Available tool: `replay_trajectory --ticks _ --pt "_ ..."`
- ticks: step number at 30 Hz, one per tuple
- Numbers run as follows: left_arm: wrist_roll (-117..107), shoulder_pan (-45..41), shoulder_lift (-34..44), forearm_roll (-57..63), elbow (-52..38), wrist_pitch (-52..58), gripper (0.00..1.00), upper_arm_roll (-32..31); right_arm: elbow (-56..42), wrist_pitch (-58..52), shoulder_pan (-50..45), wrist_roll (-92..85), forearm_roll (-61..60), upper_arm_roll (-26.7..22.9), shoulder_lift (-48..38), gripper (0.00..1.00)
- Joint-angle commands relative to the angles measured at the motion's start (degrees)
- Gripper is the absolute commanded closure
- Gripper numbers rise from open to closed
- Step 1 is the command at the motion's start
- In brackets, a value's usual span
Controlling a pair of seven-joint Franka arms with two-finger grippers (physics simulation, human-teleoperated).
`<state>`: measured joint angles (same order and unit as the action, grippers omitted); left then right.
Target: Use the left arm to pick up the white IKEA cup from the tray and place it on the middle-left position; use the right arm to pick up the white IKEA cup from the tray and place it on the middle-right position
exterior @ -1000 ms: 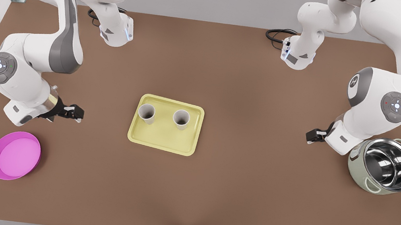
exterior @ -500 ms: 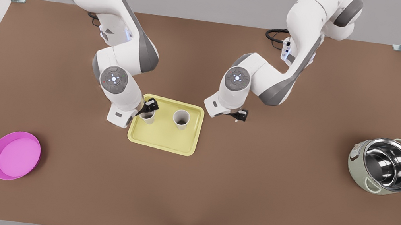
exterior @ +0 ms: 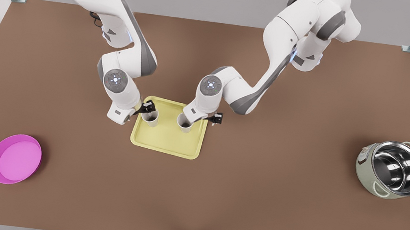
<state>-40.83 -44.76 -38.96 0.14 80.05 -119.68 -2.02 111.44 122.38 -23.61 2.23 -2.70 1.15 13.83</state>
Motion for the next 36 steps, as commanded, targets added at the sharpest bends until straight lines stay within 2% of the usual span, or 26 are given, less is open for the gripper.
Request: replay_trajectory --ticks 1,22,23,27,29,33,35,36 --pt "-14.28 -0.33 -0.77 0.39 0.02 -4.15 0.0 0.0 0.09 4.8 1.81 -2.22 -0.37 -0.18 0.85 0.03" --pt "-17.53 -1.73 -7.89 1.8 -2.09 -14.0 0.0 0.09 5.54 5.94 2.78 -5.22 -0.55 2.98 4.98 0.04" --pt "-17.53 -1.73 -7.89 1.8 -2.0 -14.0 0.06 0.09 5.98 5.94 2.78 -5.22 -0.55 3.51 5.33 0.04" --pt "-17.44 -1.73 -7.98 1.89 -2.0 -14.0 0.43 0.09 5.98 6.64 2.78 -5.22 -0.55 3.68 7.35 0.04" --pt "-17.62 -1.73 -8.15 1.8 -2.18 -14.0 0.54 0.09 5.98 6.91 2.78 -5.22 -0.55 3.68 7.7 0.05" --pt "-18.5 -2.17 -8.42 1.8 -2.88 -13.91 0.59 0.09 5.9 7.08 2.78 -5.39 -0.46 4.03 9.02 0.15" --pt "-18.5 -2.26 -8.15 1.8 -2.88 -13.38 0.68 0.09 5.89 7.08 2.78 -5.3 -0.46 4.21 9.02 0.26" --pt "-18.41 -2.35 -8.15 1.8 -2.88 -13.12 0.73 0.09 5.89 6.91 2.78 -5.3 -0.55 4.21 9.02 0.35"
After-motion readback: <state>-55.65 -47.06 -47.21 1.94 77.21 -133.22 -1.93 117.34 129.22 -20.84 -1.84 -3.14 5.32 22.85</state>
